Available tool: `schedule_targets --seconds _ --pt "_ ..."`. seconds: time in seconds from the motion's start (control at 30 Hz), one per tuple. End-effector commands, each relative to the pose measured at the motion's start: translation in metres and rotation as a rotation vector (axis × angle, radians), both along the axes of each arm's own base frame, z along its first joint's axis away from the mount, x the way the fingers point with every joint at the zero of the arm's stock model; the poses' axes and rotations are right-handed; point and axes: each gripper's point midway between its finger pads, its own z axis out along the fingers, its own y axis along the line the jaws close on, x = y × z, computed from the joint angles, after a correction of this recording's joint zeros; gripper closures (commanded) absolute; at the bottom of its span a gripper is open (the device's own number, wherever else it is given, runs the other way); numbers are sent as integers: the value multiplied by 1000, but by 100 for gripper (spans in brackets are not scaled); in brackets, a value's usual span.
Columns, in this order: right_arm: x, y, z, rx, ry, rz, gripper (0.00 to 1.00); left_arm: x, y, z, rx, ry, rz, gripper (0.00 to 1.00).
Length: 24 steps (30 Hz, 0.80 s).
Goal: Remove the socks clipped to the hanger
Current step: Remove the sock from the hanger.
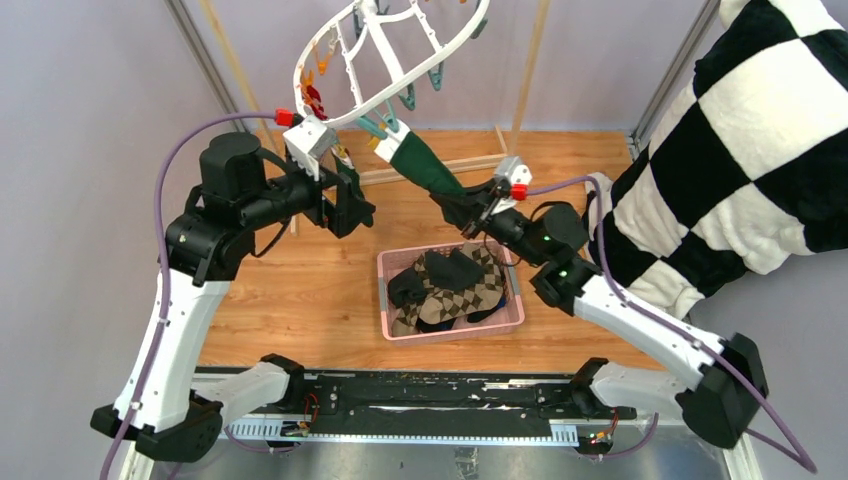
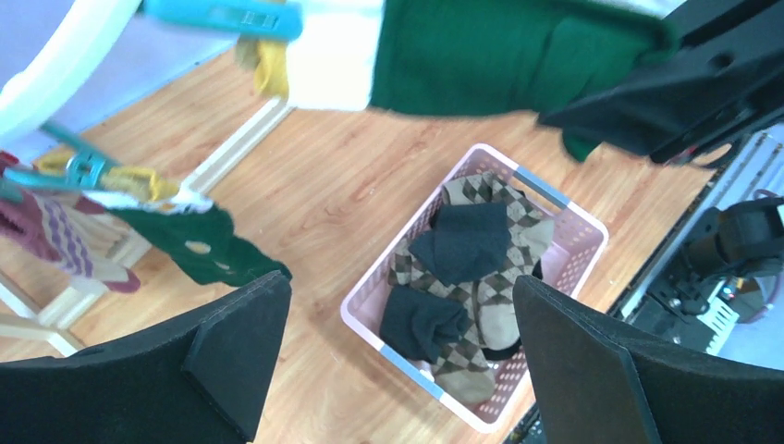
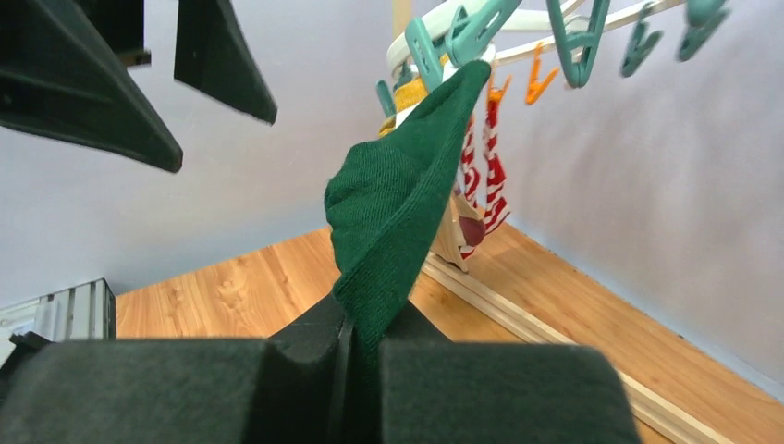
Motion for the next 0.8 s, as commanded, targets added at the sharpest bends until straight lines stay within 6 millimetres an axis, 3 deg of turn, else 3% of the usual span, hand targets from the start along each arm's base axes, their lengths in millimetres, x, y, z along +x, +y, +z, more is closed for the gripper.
schedule_targets --seconds 0.0,0.13,0.23,0.3,0.47,0.63,0.77 --pt "-18 -40 26 44 3 -19 100 -17 -3 -18 -49 105 -82 0" --pt "-16 -84 48 44 -18 -133 100 -16 -6 -17 -61 116 -111 0" --pt "-10 -99 51 31 13 -168 100 -14 -9 -19 -65 114 -128 0" --pt "-7 -93 46 25 52 -132 100 -12 -11 -22 -70 120 -133 0" --pt "-7 -51 21 14 197 94 100 -6 -19 -18 -117 149 -139 0" --pt "-30 -22 12 24 265 349 100 1 -27 -27 -169 209 -141 0" --pt "-46 -8 9 20 279 444 100 3 -39 -35 -266 261 -164 0"
